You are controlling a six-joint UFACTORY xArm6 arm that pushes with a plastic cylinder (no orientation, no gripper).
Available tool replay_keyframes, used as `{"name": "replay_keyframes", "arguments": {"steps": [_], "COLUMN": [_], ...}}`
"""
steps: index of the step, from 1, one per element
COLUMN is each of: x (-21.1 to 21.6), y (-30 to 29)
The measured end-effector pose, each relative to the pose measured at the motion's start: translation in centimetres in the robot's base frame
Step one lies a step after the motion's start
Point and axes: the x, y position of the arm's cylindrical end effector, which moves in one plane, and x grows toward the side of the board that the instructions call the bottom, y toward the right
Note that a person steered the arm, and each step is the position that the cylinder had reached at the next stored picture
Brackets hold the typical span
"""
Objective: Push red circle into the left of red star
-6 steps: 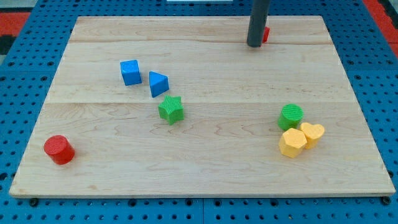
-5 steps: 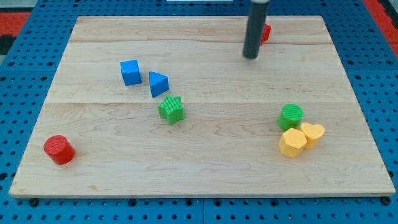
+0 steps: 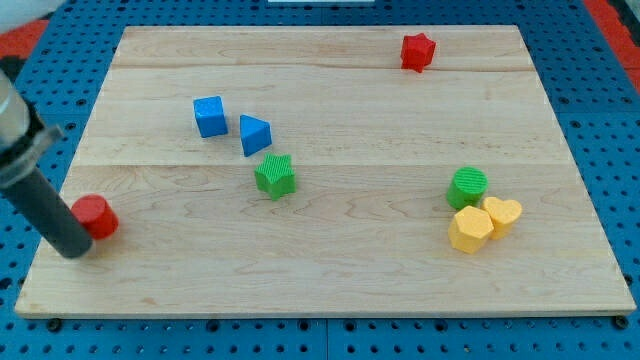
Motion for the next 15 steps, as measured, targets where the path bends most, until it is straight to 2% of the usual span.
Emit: {"name": "replay_keyframes", "arguments": {"steps": [2, 4, 5, 7, 8, 9, 10, 11, 12, 13, 14, 15], "x": [-6.2, -3.2, -4.0, -4.0, -2.1, 1.7, -2.4, -8.5, -9.1, -7.3, -8.4, -12.7], "y": [-2.4, 1.5, 5.8, 19.1, 19.9, 21.1, 23.2, 24.0, 27.9, 29.8, 32.8, 35.3]}}
